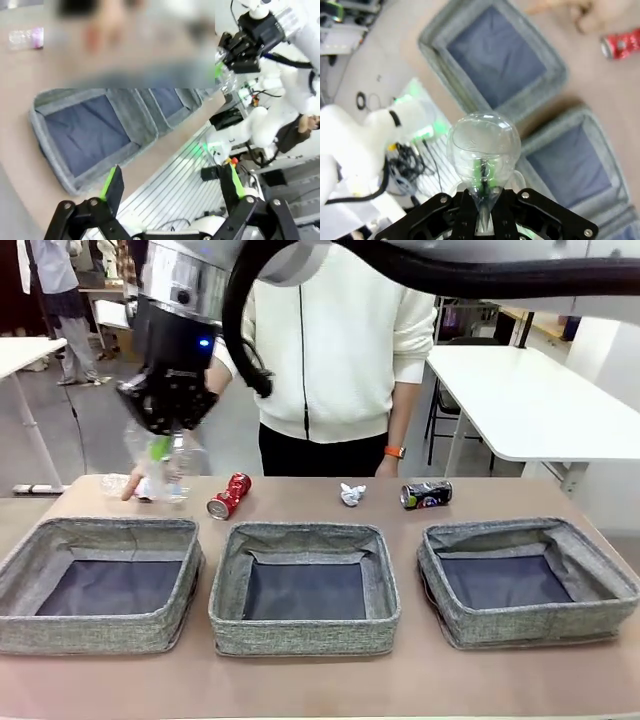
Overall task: Sort the waste into the appropriate baskets.
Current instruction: Place the picked waste into the Fabric basket indicated by the person.
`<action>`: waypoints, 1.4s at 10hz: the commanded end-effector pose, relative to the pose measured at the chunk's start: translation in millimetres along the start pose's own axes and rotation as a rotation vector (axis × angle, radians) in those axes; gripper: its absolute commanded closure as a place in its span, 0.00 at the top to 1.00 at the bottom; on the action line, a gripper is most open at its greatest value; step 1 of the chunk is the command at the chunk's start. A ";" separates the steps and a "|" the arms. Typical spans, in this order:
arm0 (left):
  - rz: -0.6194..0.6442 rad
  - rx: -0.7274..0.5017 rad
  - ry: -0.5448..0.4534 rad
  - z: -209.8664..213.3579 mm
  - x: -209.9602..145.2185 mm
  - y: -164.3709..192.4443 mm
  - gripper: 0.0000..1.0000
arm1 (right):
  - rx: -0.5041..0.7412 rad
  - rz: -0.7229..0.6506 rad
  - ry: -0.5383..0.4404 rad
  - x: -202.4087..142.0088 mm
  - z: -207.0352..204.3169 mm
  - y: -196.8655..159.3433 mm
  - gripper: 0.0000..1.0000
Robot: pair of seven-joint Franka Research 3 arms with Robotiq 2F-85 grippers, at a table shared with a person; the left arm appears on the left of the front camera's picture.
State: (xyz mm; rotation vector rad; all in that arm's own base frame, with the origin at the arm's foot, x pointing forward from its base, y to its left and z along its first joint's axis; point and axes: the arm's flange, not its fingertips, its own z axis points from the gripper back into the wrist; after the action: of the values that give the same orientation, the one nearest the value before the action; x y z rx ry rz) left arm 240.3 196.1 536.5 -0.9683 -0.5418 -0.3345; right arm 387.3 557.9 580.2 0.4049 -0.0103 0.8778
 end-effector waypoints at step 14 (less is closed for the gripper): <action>0.001 0.004 -0.020 -7.5 -0.2 -2.4 1.00 | 0.193 0.232 -0.189 14.2 -71.2 -22.3 1.00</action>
State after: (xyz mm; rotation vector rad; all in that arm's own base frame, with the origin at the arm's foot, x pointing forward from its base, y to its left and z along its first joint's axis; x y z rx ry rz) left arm 241.5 192.6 535.5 -0.9698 -0.5540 -0.3355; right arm 405.8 591.8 507.6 0.6381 -0.1626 1.0510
